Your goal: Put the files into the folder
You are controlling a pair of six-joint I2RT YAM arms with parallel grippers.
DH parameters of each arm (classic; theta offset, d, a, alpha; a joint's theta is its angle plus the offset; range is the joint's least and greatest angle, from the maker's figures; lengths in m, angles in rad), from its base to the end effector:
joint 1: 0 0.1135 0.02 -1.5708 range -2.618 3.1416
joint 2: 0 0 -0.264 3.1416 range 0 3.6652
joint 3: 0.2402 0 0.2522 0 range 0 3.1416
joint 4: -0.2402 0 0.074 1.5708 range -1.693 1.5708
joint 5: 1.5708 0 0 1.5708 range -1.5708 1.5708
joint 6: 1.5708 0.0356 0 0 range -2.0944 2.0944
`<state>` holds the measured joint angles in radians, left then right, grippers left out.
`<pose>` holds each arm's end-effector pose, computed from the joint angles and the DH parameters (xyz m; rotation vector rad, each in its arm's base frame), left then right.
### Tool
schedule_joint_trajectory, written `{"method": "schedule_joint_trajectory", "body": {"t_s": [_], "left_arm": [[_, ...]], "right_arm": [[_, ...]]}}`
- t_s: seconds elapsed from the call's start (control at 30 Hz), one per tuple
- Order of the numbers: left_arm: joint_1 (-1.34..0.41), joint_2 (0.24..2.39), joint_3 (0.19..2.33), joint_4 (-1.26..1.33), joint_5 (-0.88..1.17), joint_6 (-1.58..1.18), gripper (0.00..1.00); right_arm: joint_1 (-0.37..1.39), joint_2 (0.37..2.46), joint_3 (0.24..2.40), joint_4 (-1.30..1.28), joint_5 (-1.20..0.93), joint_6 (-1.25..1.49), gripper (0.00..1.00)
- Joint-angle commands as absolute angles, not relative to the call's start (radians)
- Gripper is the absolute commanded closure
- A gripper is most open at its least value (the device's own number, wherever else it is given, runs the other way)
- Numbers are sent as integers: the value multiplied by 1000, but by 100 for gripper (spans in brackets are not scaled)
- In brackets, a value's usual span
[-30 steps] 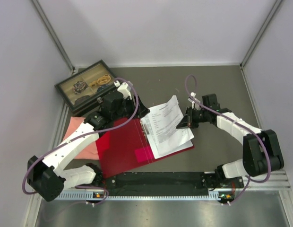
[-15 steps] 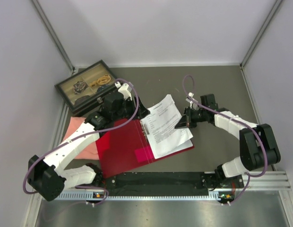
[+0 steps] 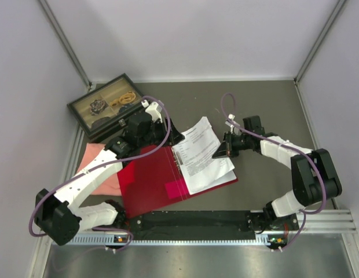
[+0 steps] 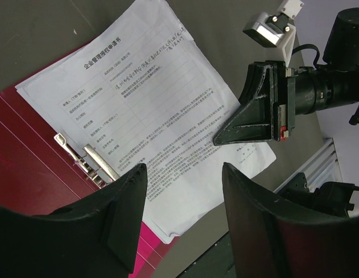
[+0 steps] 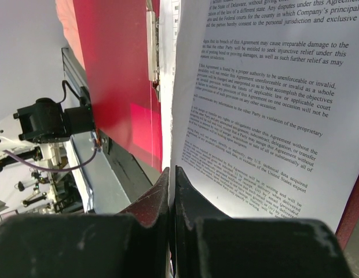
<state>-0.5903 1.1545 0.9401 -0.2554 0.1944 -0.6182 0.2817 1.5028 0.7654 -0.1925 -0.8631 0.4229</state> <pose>0.2142 -0.1518 0.3121 0.0994 2.1661 -0.9285 0.2632 0.1043 0.1787 -0.2050 2.5233 1.3682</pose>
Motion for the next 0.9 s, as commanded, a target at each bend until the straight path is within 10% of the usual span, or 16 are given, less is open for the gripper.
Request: {"method": "schedule_joint_trajectory", "body": {"t_s": [0.0, 0.63, 0.87], "left_arm": [[-586, 1144, 936, -209, 209, -618, 41], [-583, 1141, 939, -209, 222, -618, 41], [-583, 1143, 939, -207, 229, -618, 41]], "right_arm": [[299, 1514, 762, -141, -890, 419, 100], [327, 1520, 756, -144, -854, 433, 100], [333, 1519, 772, -190, -822, 410, 79]]}}
